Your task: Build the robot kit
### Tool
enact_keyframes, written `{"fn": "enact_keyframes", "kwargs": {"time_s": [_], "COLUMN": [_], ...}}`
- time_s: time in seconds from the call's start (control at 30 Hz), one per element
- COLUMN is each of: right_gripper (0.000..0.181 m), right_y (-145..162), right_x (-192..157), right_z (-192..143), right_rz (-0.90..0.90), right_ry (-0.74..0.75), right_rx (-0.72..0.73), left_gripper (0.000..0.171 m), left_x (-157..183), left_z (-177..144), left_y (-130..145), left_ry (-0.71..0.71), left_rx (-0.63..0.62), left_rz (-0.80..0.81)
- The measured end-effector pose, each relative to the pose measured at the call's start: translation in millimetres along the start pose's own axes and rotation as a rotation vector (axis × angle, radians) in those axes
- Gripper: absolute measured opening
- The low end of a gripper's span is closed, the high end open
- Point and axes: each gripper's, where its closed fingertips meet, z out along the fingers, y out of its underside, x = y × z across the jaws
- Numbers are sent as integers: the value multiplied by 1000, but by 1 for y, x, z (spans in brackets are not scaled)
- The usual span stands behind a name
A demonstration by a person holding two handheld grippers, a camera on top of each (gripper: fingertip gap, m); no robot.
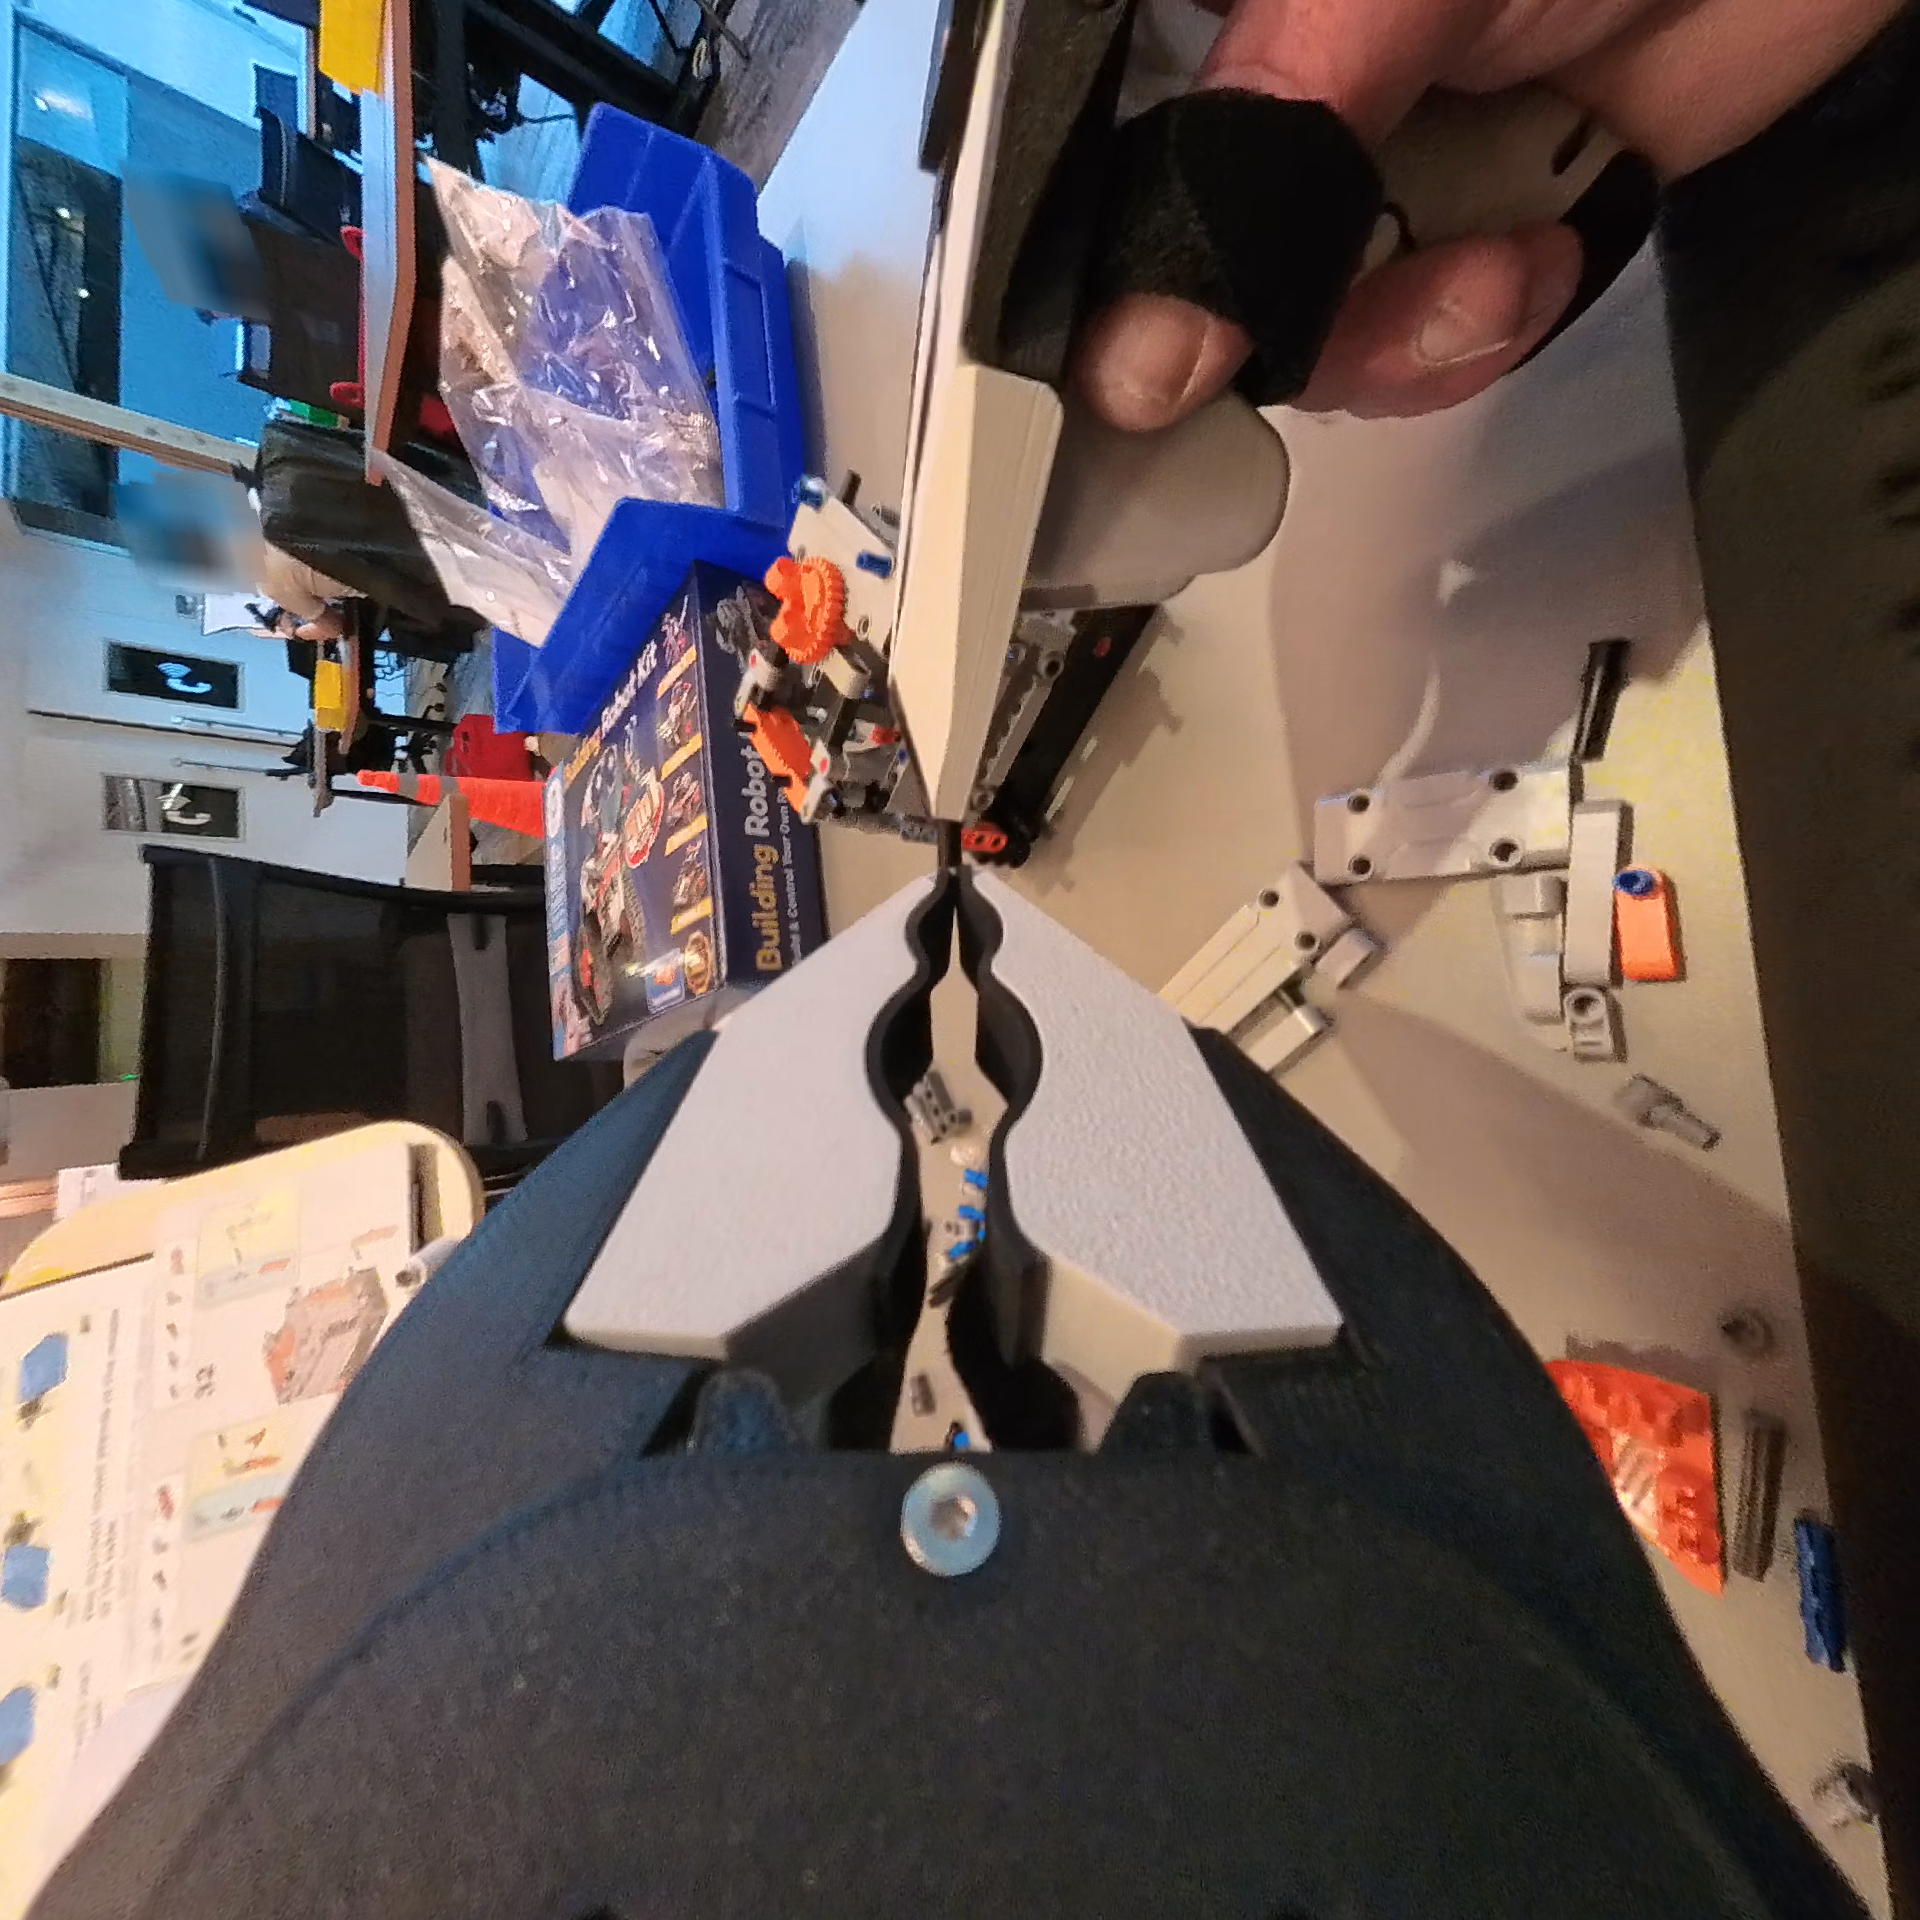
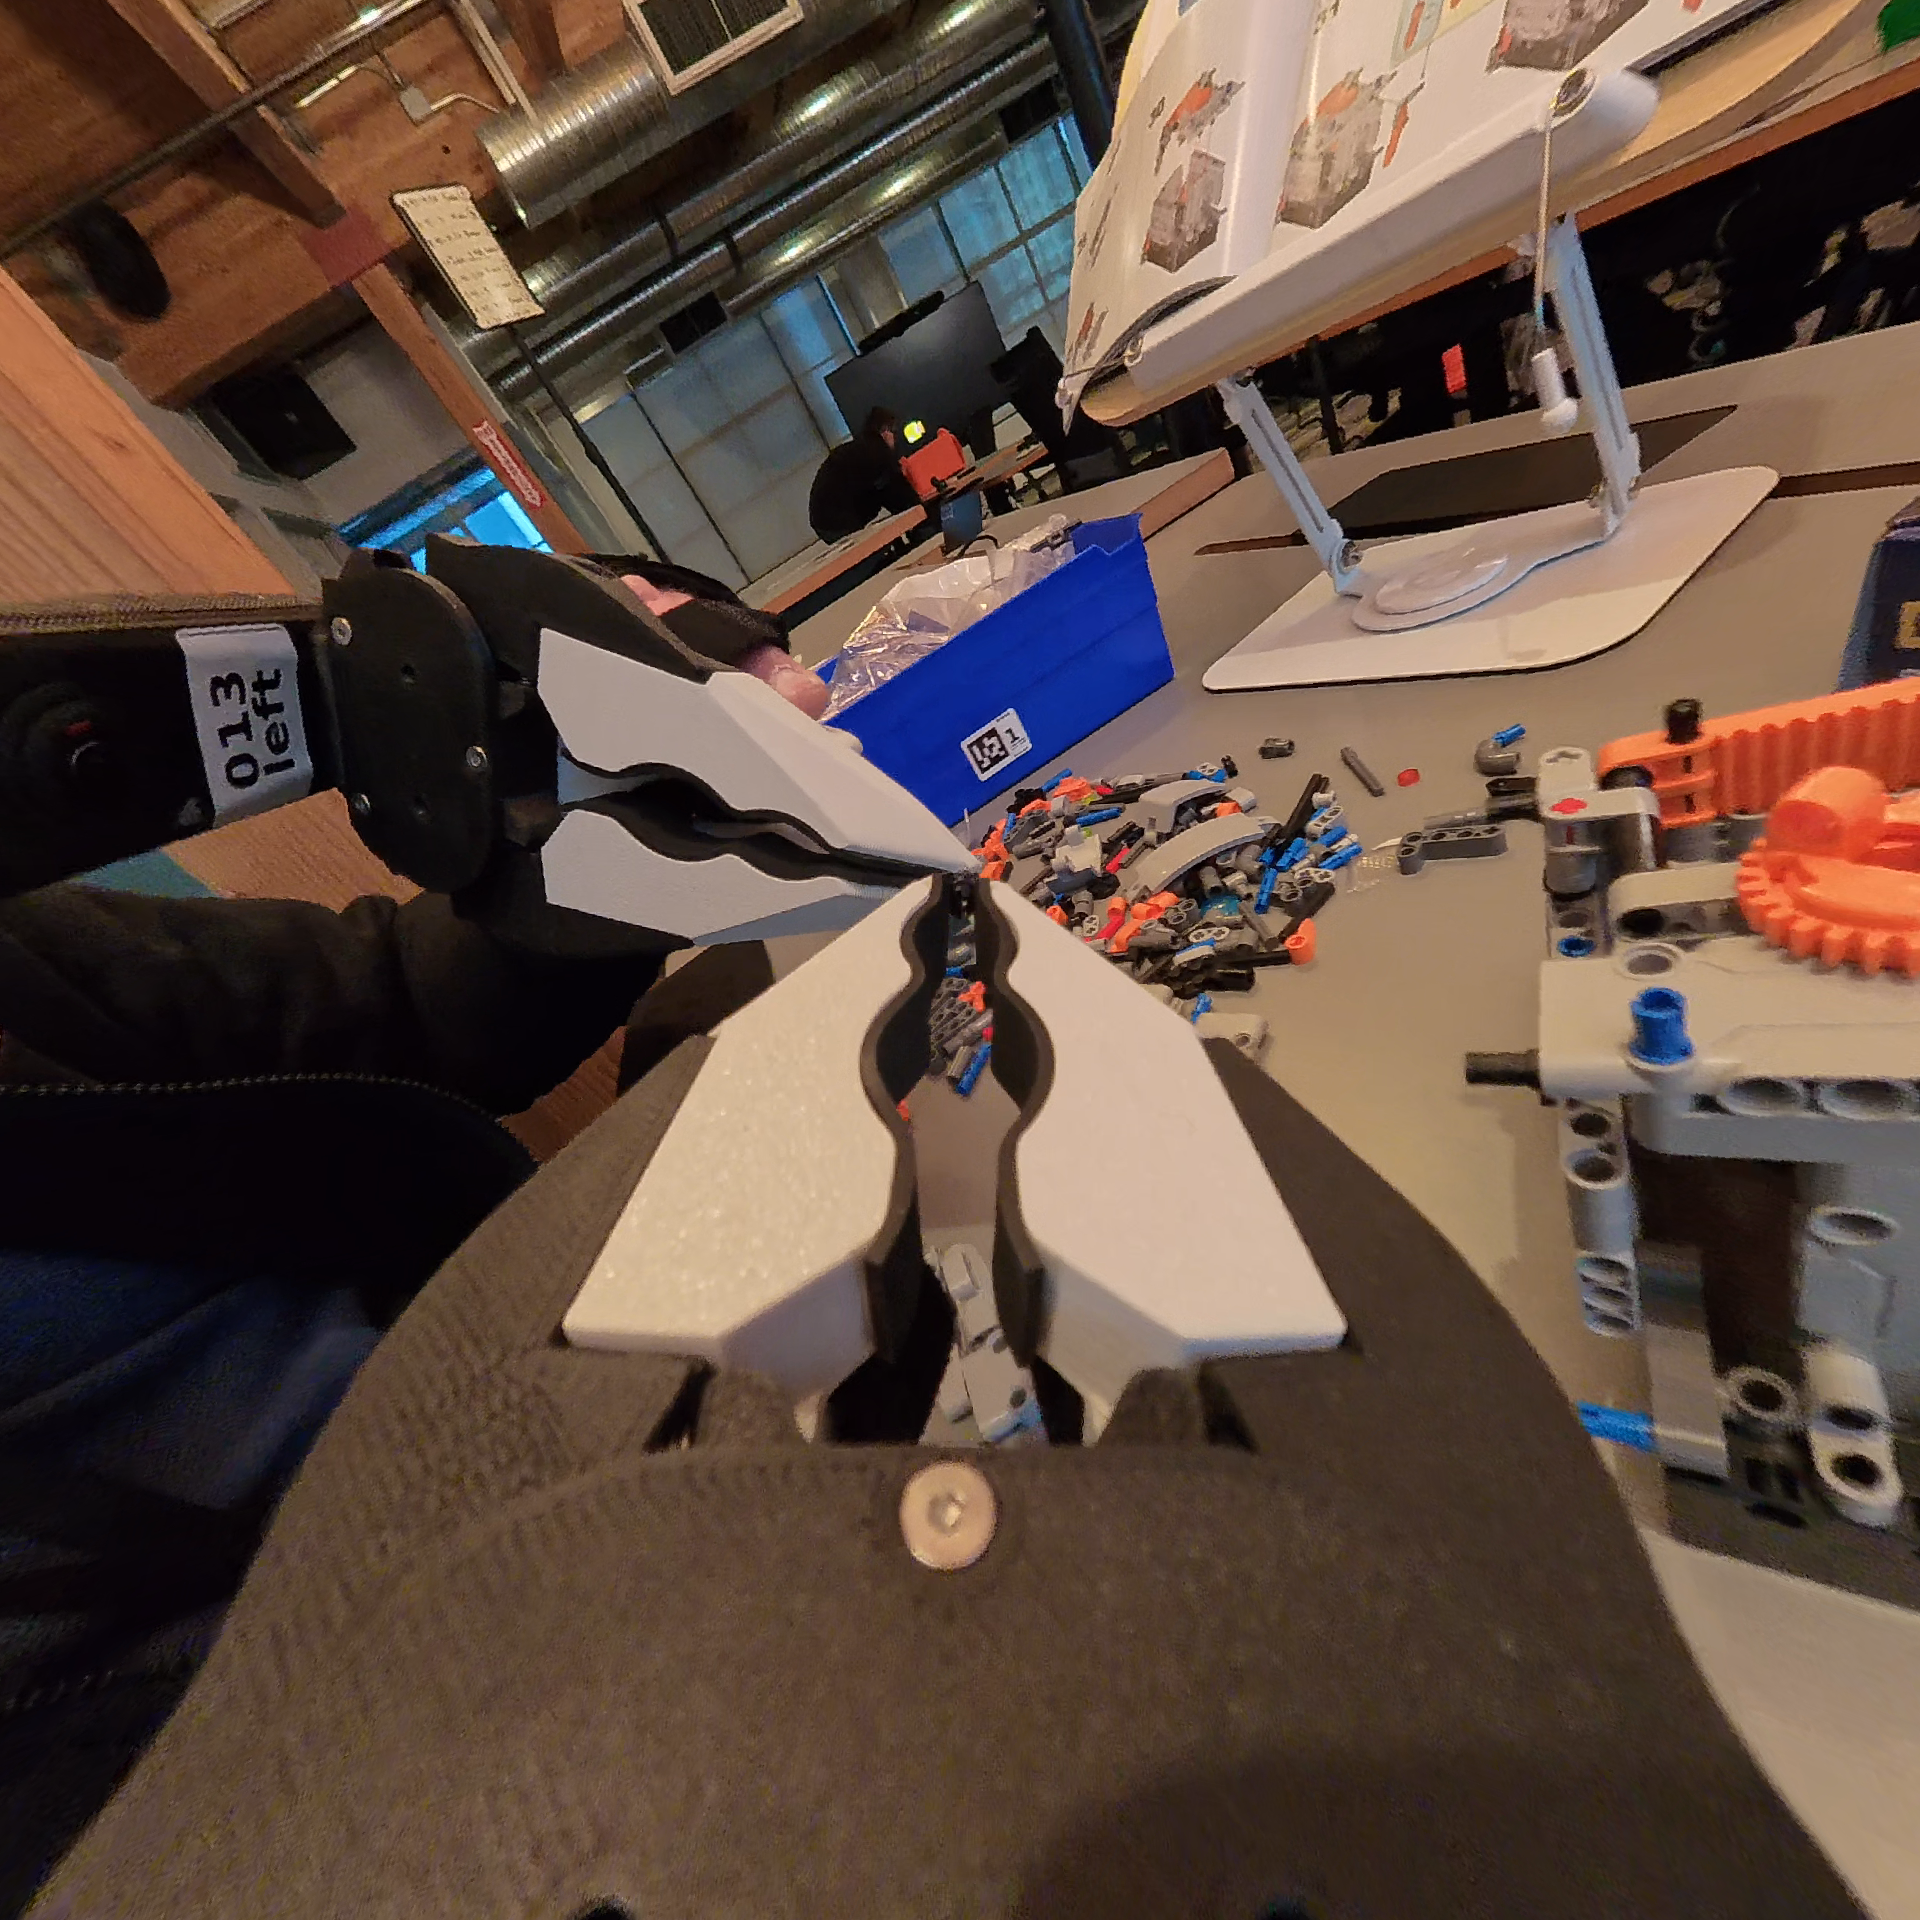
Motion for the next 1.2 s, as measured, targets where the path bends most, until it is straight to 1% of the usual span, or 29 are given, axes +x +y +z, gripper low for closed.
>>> {"fn": "enact_keyframes", "kwargs": {"time_s": [0.07,0.13,0.23,0.33,0.43,0.53,0.67,0.7,0.83,1.0,1.1,1.2], "right_gripper": [1,2,2,2,2,2,2,2,2,2,2,1], "right_y": [-6,-16,-24,-26,-23,-16,-15,-16,-18,-20,-21,-22], "right_x": [4,13,37,60,74,83,90,91,97,102,105,110], "right_z": [-11,-30,-65,-87,-87,-82,-83,-84,-88,-90,-91,-92], "right_rz": [-10,-10,16,82,107,145,158,162,178,217,244,281], "right_ry": [38,92,213,297,344,360,382,384,394,371,358,349], "right_rx": [40,102,179,226,206,172,166,173,190,219,239,263], "left_gripper": [0,10,24,28,27,23,19,20,17,16,12,11], "left_x": [-3,-7,-10,-13,-14,-14,-15,-15,-16,-19,-22,-22], "left_z": [5,15,38,65,88,100,104,105,106,110,112,115], "left_y": [-4,-8,-16,-22,-23,-24,-31,-31,-35,-37,-37,-40], "left_ry": [20,51,100,141,177,160,142,139,118,113,95,115], "left_rx": [19,45,63,64,56,61,93,91,94,90,90,113], "left_rz": [-27,-53,-87,-103,-113,-98,-117,-113,-107,-119,-117,-155]}}
